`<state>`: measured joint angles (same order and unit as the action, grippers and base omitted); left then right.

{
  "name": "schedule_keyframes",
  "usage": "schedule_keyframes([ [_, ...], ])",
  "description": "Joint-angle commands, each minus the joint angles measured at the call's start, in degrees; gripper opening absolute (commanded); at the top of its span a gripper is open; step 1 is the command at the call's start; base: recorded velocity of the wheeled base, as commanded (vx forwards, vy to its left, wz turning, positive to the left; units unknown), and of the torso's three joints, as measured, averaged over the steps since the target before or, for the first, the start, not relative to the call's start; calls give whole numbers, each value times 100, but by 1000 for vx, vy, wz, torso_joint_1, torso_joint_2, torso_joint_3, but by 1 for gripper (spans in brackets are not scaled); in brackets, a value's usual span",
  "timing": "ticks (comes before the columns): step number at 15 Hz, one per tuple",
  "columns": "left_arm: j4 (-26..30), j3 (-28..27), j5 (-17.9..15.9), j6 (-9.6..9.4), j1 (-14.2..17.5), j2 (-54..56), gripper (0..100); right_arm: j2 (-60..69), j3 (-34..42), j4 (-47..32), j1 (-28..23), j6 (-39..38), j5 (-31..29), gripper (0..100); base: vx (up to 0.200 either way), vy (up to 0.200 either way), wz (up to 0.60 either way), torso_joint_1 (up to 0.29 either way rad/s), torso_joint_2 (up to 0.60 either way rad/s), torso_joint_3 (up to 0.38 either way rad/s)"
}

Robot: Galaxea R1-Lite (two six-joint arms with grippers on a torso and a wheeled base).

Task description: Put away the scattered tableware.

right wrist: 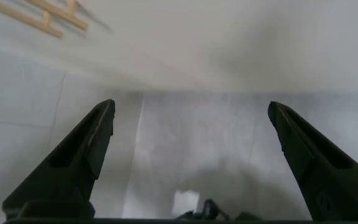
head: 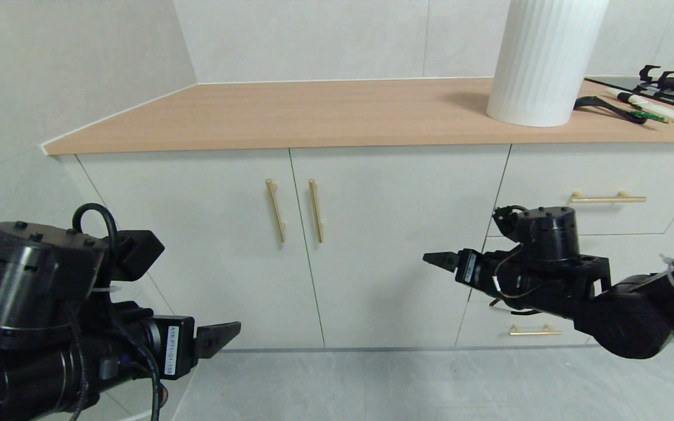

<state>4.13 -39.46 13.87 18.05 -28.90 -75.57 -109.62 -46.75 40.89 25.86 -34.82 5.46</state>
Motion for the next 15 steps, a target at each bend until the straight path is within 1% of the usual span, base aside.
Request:
schedule_keyframes([
  [1,0,70,-7,-30,-1,165,100,714,184,7,-19,151,-239,100,0,0,0,0,0,0],
  [2,0,193,-7,-92,-1,236,100,1127,439,7,-125,397,-502,100,0,0,0,0,0,0],
  [3,0,299,1,-153,-1,324,100,1531,694,7,-274,687,-634,100,0,0,0,0,0,0],
  [4,0,387,10,-153,-1,438,100,1804,852,-2,-362,880,-687,100,0,0,0,0,0,0],
  [5,-9,606,54,-162,-1,904,100,2595,1370,-11,-459,1188,-915,100,0,0,0,0,0,0],
  [6,0,694,160,-188,-1,1194,100,3008,1625,-11,-547,1390,-1038,100,0,0,0,0,0,0],
  [7,-9,879,327,-276,8,1642,100,3526,1968,-2,-678,1671,-1223,100,0,0,0,0,0,0],
  [8,-9,1116,432,-302,16,2134,100,4054,2311,-2,-714,1944,-1390,100,0,0,0,0,0,0],
  [9,0,1380,441,-311,183,2688,100,4642,2592,-11,-731,2225,-1513,100,0,0,0,0,0,0],
  [10,-9,1679,432,-417,517,3400,100,5354,2838,-63,-731,2488,-1645,100,0,0,0,0,0,0],
  [11,0,1784,414,-619,693,3953,100,5890,2979,-142,-740,2743,-1777,100,0,0,0,0,0,0],
  [12,9,1863,414,-865,834,4621,100,6515,3119,-371,-819,3069,-1970,100,0,0,0,0,0,0],
  [13,17,1863,397,-1199,1053,5351,100,7270,3190,-810,-1083,3367,-2102,100,0,0,0,0,0,0],
  [14,17,1863,388,-1243,1080,5430,100,7367,3190,-872,-1127,3385,-2102,100,0,0,0,0,0,0],
  [15,17,1837,344,-1779,1431,6362,100,8501,3137,-1689,-1716,3596,-2102,100,0,0,0,0,0,0],
])
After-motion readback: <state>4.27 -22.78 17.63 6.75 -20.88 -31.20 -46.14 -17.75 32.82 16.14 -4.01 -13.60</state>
